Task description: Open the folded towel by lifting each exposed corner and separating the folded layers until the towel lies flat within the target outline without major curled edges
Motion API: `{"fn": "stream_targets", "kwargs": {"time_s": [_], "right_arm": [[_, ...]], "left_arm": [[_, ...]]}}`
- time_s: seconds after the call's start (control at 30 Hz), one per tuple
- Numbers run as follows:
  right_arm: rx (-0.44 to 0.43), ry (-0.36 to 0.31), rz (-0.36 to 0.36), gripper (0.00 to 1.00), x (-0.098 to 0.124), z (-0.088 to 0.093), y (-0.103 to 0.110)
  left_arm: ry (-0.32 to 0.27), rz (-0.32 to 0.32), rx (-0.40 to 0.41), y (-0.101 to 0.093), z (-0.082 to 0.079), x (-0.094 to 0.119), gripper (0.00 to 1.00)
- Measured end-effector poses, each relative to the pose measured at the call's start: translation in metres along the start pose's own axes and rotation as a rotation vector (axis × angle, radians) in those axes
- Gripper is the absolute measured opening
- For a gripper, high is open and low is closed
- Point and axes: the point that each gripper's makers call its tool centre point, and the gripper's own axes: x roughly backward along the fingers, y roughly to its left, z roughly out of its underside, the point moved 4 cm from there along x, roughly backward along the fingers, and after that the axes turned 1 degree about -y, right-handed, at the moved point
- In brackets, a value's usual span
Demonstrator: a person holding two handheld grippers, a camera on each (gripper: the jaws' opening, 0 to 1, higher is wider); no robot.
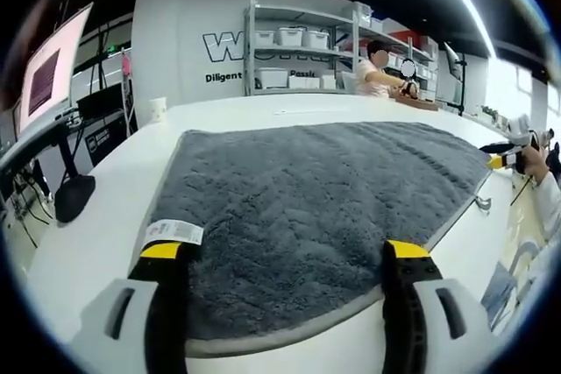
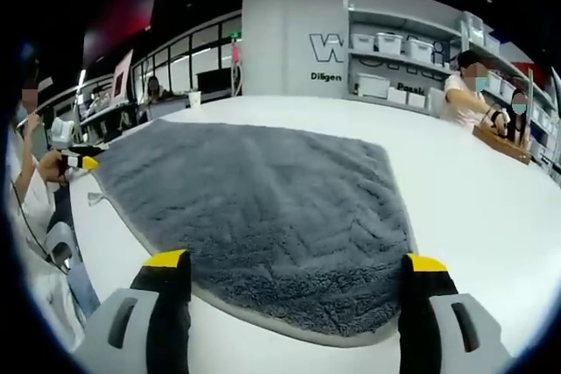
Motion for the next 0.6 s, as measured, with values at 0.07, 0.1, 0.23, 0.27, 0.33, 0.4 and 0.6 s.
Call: {"fn": "stream_targets", "kwargs": {"time_s": [0.07, 0.1, 0.23, 0.27, 0.33, 0.4, 0.6], "right_arm": [[0.01, 0.005, -0.008, 1.0, 0.0, -0.003, 0.002], [0.014, 0.002, -0.01, 1.0, 0.001, -0.004, 0.002], [0.021, -0.037, -0.025, 1.0, 0.003, -0.018, 0.005], [0.029, -0.041, -0.022, 1.0, 0.004, -0.022, 0.005], [0.046, -0.049, -0.025, 1.0, 0.008, -0.03, 0.007], [0.051, -0.053, -0.029, 1.0, 0.013, -0.036, 0.009], [0.084, -0.037, -0.019, 1.0, 0.032, -0.039, 0.013]], "left_arm": [[0.003, 0.007, 0.005, -0.001, -0.002, 0.0, 0.92], [-0.024, 0.017, 0.029, -0.003, -0.005, -0.001, 0.93], [-0.094, 0.039, 0.061, -0.006, -0.019, 0.004, 0.97], [-0.096, 0.039, 0.058, -0.006, -0.022, 0.006, 0.97], [-0.104, 0.035, 0.05, -0.006, -0.027, 0.01, 0.97], [-0.118, 0.03, 0.041, -0.006, -0.034, 0.018, 0.97], [-0.143, -0.02, 0.032, 0.006, -0.043, 0.047, 0.98]]}}
